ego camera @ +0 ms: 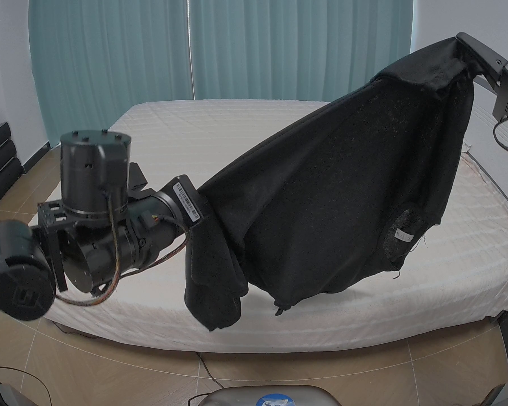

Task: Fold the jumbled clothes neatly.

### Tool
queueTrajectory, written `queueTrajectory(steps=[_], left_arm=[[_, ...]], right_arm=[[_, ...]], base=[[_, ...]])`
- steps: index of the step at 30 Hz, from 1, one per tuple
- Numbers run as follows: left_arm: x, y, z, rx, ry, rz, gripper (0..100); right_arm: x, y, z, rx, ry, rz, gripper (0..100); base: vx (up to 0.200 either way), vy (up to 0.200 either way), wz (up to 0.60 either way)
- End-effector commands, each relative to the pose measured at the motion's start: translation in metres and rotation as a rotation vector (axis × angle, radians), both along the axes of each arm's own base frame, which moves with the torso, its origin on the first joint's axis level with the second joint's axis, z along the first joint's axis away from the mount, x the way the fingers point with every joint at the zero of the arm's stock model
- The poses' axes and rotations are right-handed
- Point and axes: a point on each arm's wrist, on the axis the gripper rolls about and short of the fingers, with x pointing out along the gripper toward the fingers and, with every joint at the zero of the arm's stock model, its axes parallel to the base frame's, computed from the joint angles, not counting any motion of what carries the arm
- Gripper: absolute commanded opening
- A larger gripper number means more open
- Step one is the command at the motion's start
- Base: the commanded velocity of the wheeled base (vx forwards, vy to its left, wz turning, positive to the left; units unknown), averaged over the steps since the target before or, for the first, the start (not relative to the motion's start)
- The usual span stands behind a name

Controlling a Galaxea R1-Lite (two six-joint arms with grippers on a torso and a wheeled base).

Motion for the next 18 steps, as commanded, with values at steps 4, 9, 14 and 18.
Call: queueTrajectory(steps=[4,9,14,18], left_arm=[[0.03,-0.003,0.026,-0.179,0.159,-0.047,0],[0.056,-0.009,0.004,-0.159,0.223,-0.034,0],[0.086,-0.013,-0.017,-0.141,0.26,0.006,0],[0.11,-0.014,-0.031,-0.135,0.274,0.037,0]], right_arm=[[0.065,-0.001,0.008,-0.012,0.042,-0.11,0],[0.097,0.005,-0.013,-0.042,0.119,-0.124,0],[0.127,0.011,-0.041,-0.066,0.2,-0.146,0],[0.145,0.016,-0.054,-0.069,0.221,-0.153,0]], base=[[0.1,0.0,0.0],[0.2,0.0,0.0],[0.2,0.0,0.0],[0.2,0.0,0.0]])
